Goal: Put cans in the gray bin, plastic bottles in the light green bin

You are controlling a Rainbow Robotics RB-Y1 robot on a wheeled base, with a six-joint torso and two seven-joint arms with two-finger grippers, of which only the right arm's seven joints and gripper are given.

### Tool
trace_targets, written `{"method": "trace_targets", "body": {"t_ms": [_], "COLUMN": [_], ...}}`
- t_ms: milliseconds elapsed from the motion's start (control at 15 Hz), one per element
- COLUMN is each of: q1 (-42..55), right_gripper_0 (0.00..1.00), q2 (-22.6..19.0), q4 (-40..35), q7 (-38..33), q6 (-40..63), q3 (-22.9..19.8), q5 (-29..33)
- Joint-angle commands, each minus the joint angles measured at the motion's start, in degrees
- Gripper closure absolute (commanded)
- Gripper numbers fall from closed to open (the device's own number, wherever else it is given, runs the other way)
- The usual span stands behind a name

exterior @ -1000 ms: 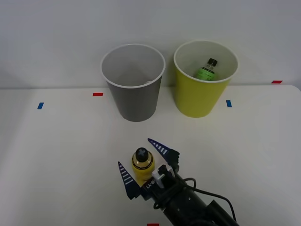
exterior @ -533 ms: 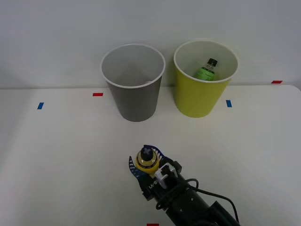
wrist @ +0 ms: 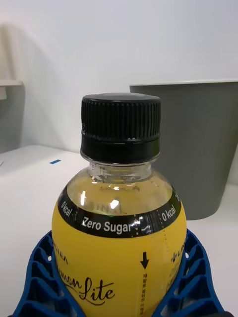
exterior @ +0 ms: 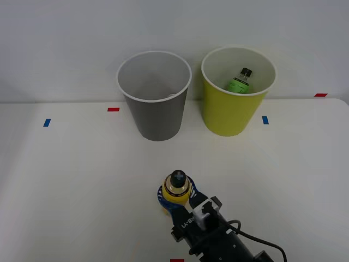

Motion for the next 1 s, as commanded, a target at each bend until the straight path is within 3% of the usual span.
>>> {"method": "trace_targets", "body": {"t_ms": [67,333,533,667,867,1000], "q1": [2.73,7.56,14.24,18.37,24.35,26.28], "right_gripper_0": [1.00,1.00,1.00,1.00,1.00,1.00], "q2": [-3.84,-7.35,-8.06,-8.23,-8.41,-8.67], "q4": [-5.68,-11.05,-12.89,-18.52,-29.15,-32.58], "q7": [-0.55,-1.43,-2.22,-2.92,-3.36,-3.71], "q6": [-1.85,-4.31,-4.31,-0.27,5.88,6.41], "q3": [0.06,-2.58,-8.73,-13.74,-20.95,-22.88], "q5": [1.70,0.55,3.01,3.54,-0.85,-1.82]}}
